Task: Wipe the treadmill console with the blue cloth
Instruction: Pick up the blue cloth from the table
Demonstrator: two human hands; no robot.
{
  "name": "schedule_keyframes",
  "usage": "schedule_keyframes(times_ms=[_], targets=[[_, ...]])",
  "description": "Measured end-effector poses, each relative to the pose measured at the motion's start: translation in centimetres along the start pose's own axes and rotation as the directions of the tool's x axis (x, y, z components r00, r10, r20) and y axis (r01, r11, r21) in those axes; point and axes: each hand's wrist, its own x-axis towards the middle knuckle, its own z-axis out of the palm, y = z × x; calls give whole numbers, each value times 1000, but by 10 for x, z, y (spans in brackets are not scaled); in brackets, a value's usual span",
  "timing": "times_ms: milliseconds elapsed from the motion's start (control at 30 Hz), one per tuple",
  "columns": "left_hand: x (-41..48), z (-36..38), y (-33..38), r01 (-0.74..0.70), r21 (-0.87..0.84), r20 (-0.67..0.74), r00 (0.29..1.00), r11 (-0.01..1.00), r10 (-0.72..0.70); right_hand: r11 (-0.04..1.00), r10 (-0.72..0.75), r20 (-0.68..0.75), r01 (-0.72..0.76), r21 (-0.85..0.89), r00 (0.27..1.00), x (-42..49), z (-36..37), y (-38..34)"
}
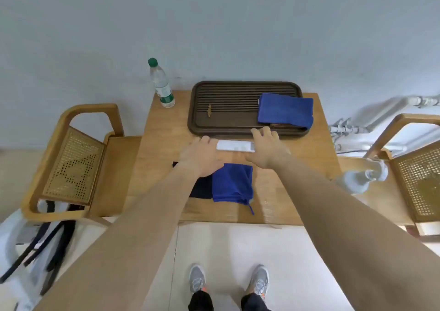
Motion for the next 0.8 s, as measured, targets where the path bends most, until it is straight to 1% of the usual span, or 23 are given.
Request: schedule_keyframes(times_ms=[33,67,133,167,233,367,433,533,667,800], targets=[[-2,12,4,-14,47,48,999,999,12,999,33,47,-33,7,998,-1,12,2],[1,28,6,-39,72,61,998,997,34,999,44,64,-46,24,997,1,26,6],[-1,68,11,-84,131,92,993,988,72,998,53,144,-56,19,988,-1,60,16],[-1,85,15,-104,148,107,990,984,89,997,53,174,-63,51,983,-1,76,21],[0,115,19,-134,135,109,987,982,119,989,36,209,-65,136,977,-3,103,30],[1,152,22,-131,59,136,983,990,122,974,-11,260,-49,221,966,-8,148,38],[4,164,19,-114,6,98,989,993,113,972,-1,226,-52,231,974,-9,163,40],[10,169,14,-100,-38,46,994,994,101,966,21,135,-55,252,991,-7,176,43],[10,169,11,-74,-85,31,997,994,77,953,14,63,-33,301,998,-8,178,42],[3,168,14,-68,-179,37,996,982,76,913,7,2,-7,408,1000,-17,168,37]])
